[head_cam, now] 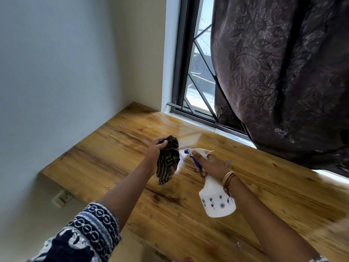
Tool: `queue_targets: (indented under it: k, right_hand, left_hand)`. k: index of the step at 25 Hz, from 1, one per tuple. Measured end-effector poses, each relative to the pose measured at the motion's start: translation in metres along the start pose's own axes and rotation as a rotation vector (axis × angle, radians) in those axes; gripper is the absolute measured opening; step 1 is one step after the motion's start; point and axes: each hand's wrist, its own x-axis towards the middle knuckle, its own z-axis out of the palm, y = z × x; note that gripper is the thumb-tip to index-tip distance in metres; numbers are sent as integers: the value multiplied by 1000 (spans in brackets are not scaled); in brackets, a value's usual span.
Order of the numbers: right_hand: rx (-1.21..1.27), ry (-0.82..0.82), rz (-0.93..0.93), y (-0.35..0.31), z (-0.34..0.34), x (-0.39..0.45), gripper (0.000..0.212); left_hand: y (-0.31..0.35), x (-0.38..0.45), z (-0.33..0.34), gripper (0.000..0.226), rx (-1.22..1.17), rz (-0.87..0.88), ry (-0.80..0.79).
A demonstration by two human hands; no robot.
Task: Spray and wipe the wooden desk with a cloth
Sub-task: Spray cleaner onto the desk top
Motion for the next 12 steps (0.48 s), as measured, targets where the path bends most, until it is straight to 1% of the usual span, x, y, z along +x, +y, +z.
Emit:
queue_targets:
  k: [3, 6, 8, 12]
  right_hand:
    - [-65, -46, -22, 6, -2, 2, 47]
    - [-24, -79, -27, 9, -7, 2, 44]
    - [-2, -61, -32, 10, -6, 3, 44]
    - [-4, -6, -28, 15, -3, 5, 53]
  left_hand:
    - [-1, -2, 1, 17, 3, -1, -1]
    - [-3, -4, 1, 18, 2, -3, 4]
    - [-3, -6, 1, 19, -9, 1, -2]
    - [-3, -9, 1, 25, -2, 5, -11]
